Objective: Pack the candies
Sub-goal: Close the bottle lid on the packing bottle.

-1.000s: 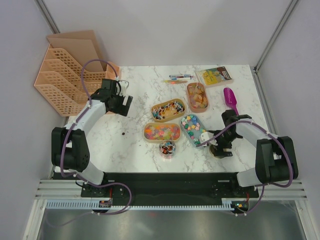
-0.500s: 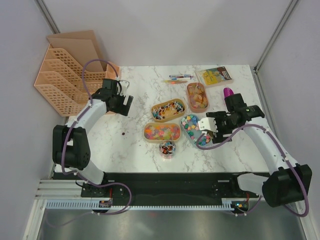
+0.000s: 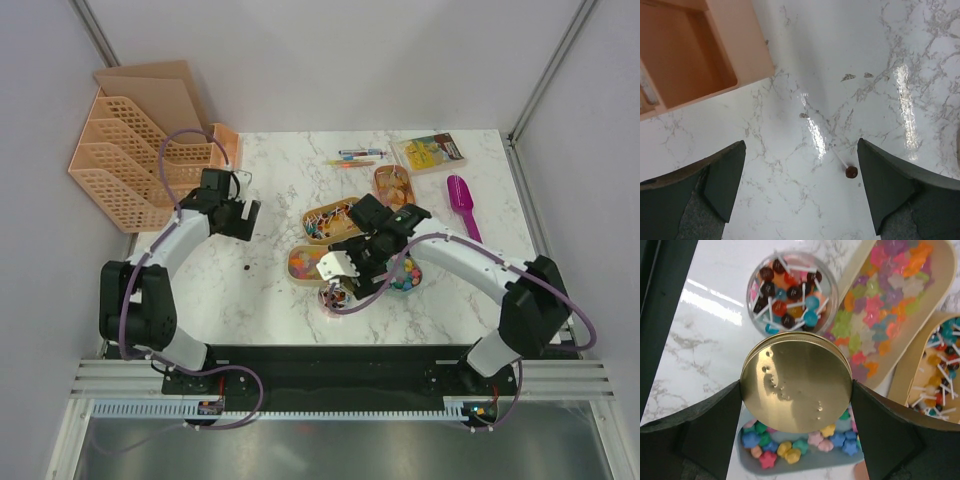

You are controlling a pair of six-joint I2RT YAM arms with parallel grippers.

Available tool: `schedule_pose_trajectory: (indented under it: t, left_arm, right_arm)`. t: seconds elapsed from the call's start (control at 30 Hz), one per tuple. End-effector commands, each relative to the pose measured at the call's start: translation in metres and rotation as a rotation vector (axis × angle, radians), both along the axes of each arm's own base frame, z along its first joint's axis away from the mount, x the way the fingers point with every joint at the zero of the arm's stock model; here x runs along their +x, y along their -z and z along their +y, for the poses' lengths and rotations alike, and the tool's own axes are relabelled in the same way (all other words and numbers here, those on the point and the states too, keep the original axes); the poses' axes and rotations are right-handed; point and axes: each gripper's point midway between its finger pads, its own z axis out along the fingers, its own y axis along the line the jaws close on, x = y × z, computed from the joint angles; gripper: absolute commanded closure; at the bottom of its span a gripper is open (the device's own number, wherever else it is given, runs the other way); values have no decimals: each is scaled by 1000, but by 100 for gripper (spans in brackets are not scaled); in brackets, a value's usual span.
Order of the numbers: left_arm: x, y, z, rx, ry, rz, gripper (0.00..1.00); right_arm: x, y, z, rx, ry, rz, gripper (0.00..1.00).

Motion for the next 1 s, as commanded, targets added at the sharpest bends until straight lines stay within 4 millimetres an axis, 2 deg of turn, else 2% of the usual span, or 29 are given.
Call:
schedule_pose_trajectory:
  t: [0.0,0.13,0.17,0.2,0.37,0.63,0.73,0.87,0.97]
  left_arm:
    - [4,-27,14,0,-77,-104,0]
    - [-3,-27,19,-4,-96,-110,0]
    - [-4,-27,20,-8,-100,-108,0]
    - [-4,-29,21,-10,-104,-115,0]
    - [-5,-33,26,-12,-117,-129,0]
    - [-6,-33,26,-21,-116,-128,0]
    - [-4,-34,24,-27,-113,-128,0]
    - [-3,-33,24,-32,-113,-126,0]
    - [-1,-32,22,-42,-112,-124,0]
  right_arm:
    - [6,-7,38,56,-25,-15,9]
    - [-3,12,57,-1,-93,0,9]
    - [-6,10,65,3,-112,0,9]
    - [-8,17,68,-10,-122,13,9]
    - [-10,27,78,-42,-153,7,9]
    - [-12,33,76,-70,-154,23,10]
    - [-15,29,73,-83,-148,35,12]
    - [-16,14,68,-68,-137,15,12]
    - [-20,12,63,-76,-138,20,12]
